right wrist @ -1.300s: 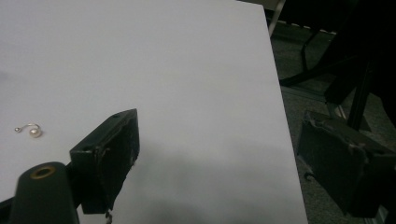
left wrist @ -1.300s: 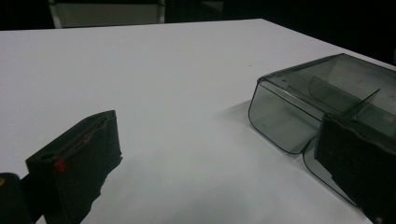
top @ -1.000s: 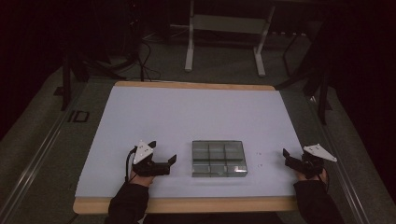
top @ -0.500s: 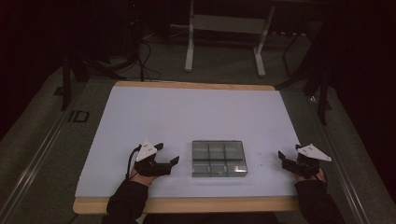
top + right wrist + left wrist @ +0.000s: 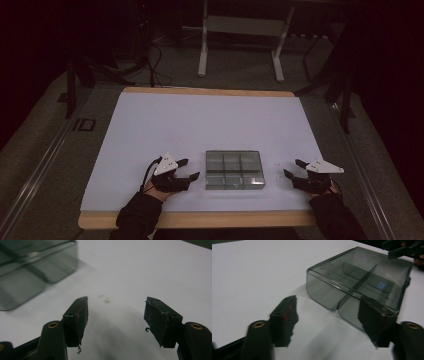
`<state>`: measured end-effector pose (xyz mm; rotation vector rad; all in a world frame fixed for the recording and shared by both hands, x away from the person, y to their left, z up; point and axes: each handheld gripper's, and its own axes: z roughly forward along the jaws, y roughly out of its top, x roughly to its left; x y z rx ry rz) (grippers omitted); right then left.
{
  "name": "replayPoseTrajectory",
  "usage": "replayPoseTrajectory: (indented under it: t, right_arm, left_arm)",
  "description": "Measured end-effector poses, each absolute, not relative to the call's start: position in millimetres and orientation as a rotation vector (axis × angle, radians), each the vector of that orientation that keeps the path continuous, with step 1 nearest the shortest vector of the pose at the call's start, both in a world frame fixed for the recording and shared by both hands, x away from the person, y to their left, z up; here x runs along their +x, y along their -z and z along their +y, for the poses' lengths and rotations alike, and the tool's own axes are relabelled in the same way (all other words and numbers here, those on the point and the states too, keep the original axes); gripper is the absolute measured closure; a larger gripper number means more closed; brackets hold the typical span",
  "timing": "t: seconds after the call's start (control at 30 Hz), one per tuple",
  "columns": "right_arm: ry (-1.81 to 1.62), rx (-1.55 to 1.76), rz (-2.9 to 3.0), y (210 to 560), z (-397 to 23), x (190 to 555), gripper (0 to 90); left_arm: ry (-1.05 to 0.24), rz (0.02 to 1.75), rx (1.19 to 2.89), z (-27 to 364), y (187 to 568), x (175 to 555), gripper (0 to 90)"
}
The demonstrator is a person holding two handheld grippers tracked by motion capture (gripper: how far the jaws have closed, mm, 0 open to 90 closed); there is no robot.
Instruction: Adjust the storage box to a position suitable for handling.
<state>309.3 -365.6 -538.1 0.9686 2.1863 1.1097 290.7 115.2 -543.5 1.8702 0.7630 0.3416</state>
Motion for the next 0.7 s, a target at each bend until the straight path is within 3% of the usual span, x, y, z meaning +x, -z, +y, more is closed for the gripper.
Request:
replayPoseTrajectory:
  t: [0.63,0.67,0.7]
  right_arm:
    - [-1.269,0.761,2.421,541,-340,304,56.0]
    - [-1.262,0.742,2.441,541,-337,304,63.3]
    - [-1.255,0.729,2.45,542,-335,304,65.0]
  left_arm:
    - [-0.208,0.682,1.972,103,547,292,68.8]
    - [-0.208,0.663,1.992,101,547,292,73.0]
    - [-0.212,0.654,2.001,100,547,292,75.0]
